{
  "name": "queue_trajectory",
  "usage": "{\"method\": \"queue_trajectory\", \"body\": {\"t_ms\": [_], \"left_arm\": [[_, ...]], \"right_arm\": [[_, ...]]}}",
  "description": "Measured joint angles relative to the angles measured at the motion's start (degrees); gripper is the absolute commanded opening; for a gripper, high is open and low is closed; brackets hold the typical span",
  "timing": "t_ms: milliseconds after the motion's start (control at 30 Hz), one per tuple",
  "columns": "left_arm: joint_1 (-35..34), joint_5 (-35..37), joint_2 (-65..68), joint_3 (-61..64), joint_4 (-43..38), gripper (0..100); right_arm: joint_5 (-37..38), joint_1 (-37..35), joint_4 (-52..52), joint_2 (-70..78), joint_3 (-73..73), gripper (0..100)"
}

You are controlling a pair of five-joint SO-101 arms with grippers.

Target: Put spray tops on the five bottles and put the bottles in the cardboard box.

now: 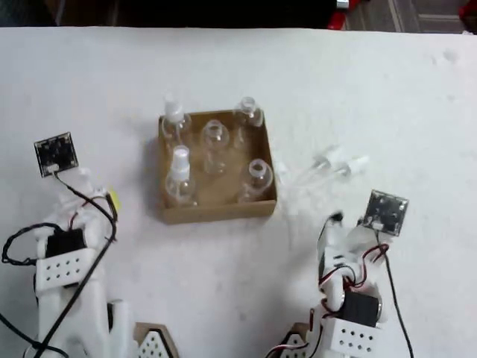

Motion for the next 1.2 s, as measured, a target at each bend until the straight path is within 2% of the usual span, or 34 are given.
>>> {"method": "queue_trajectory", "body": {"t_ms": [167, 400, 567, 667, 833, 1000, 1100, 1200], "left_arm": [[0.0, 0.0, 0.0, 0.0, 0.0, 12], [0.0, 0.0, 0.0, 0.0, 0.0, 12], [0.0, 0.0, 0.0, 0.0, 0.0, 12], [0.0, 0.0, 0.0, 0.0, 0.0, 12], [0.0, 0.0, 0.0, 0.0, 0.0, 12], [0.0, 0.0, 0.0, 0.0, 0.0, 12], [0.0, 0.0, 0.0, 0.0, 0.0, 12], [0.0, 0.0, 0.0, 0.3, 0.0, 12]], "right_arm": [[0.0, 0.4, -9.1, 0.0, 0.0, 13.1], [0.0, 3.3, -11.4, 0.0, -0.6, 13.1], [10.3, 3.7, -7.7, 0.1, -7.9, 13.1], [13.4, -1.6, -2.1, 2.5, -14.0, 13.1], [13.5, -6.9, 2.4, 19.6, -25.9, 13.1], [13.4, -12.1, 12.7, 48.1, -46.8, 12.7], [8.9, -15.1, 17.6, 65.2, -58.3, 11.1], [2.8, -16.1, 18.4, 79.3, -65.9, 3.3]]}}
